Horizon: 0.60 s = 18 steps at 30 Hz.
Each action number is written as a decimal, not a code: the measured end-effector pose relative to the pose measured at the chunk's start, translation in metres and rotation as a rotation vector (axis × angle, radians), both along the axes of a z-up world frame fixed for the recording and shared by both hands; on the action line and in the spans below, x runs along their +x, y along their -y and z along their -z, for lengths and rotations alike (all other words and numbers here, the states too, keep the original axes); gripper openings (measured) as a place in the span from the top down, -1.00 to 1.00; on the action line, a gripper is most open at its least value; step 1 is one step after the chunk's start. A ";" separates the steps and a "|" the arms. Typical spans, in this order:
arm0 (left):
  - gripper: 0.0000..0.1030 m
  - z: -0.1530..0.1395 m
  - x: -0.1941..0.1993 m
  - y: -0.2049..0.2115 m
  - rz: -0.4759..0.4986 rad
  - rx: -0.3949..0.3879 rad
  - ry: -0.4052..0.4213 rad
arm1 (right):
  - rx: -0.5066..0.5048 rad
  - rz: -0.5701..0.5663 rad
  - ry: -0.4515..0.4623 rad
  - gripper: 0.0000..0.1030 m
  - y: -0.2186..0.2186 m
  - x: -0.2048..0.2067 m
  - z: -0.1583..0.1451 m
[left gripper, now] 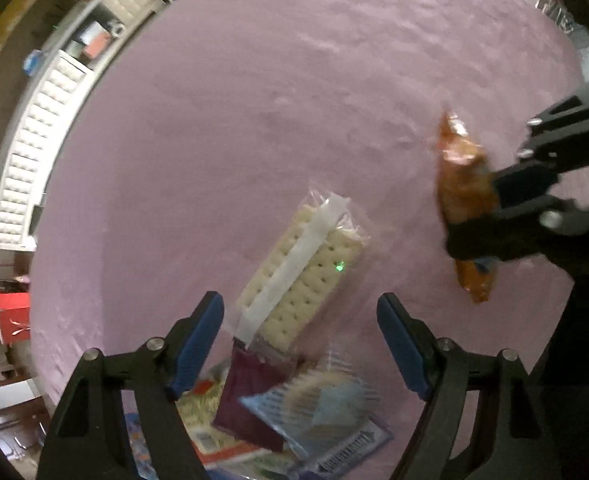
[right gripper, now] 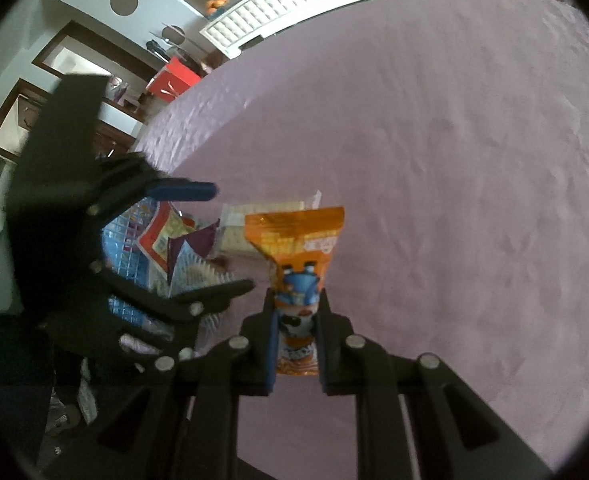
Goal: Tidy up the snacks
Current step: 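Grasp the white cracker pack with the left gripper while the right holds the snack bar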
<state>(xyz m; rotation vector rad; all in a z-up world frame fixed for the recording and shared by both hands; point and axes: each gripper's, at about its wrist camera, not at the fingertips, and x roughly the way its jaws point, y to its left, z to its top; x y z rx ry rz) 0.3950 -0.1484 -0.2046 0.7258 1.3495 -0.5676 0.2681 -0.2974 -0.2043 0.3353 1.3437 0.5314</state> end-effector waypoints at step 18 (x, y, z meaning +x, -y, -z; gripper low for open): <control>0.03 -0.001 0.002 -0.015 0.063 -0.061 0.046 | -0.119 0.014 0.027 0.61 -0.026 -0.008 -0.007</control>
